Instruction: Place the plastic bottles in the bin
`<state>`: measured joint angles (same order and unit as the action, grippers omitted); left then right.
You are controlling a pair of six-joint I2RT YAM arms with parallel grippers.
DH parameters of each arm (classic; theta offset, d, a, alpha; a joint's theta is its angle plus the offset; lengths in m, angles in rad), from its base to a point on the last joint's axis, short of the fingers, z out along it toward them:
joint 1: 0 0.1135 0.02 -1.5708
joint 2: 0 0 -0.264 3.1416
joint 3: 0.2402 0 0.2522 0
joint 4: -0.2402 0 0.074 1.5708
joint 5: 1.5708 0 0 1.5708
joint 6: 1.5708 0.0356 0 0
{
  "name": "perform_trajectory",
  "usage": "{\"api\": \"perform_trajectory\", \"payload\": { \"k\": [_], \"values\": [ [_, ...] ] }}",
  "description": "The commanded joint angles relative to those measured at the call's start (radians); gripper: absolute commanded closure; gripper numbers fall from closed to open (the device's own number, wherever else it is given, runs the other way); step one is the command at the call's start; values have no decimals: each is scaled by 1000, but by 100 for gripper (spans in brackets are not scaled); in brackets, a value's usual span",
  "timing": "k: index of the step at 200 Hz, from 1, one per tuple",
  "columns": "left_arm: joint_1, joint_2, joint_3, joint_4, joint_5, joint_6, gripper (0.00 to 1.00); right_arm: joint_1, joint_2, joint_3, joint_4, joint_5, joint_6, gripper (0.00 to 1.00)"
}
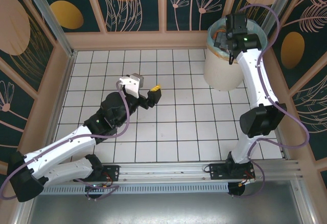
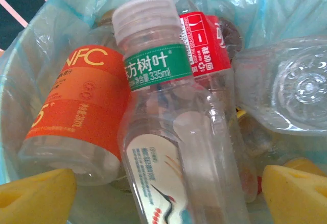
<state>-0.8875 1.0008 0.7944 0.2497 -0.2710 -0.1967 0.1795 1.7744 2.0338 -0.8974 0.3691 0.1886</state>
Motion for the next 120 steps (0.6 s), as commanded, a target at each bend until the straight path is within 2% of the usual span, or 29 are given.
{"api": "perform_trajectory", "payload": {
  "k": [1, 21, 47, 70, 120],
  "values": [
    [-1, -10, -2, 23, -15, -7, 15, 3, -69, 48, 2, 18, 2, 6],
    [-2, -2, 3, 32, -13, -4, 15, 4, -71, 73, 36, 9, -21, 11],
    [-1, 11, 2, 40, -8, -10, 15, -8, -43, 82, 97, 10, -53, 30],
    [-2, 12, -2, 39, -4, -20, 15, -42, 5, 72, 103, -13, -52, 41],
    [-1, -1, -14, 32, -31, -12, 15, -87, -8, -128, 167, -109, -14, 52]
  ]
}}
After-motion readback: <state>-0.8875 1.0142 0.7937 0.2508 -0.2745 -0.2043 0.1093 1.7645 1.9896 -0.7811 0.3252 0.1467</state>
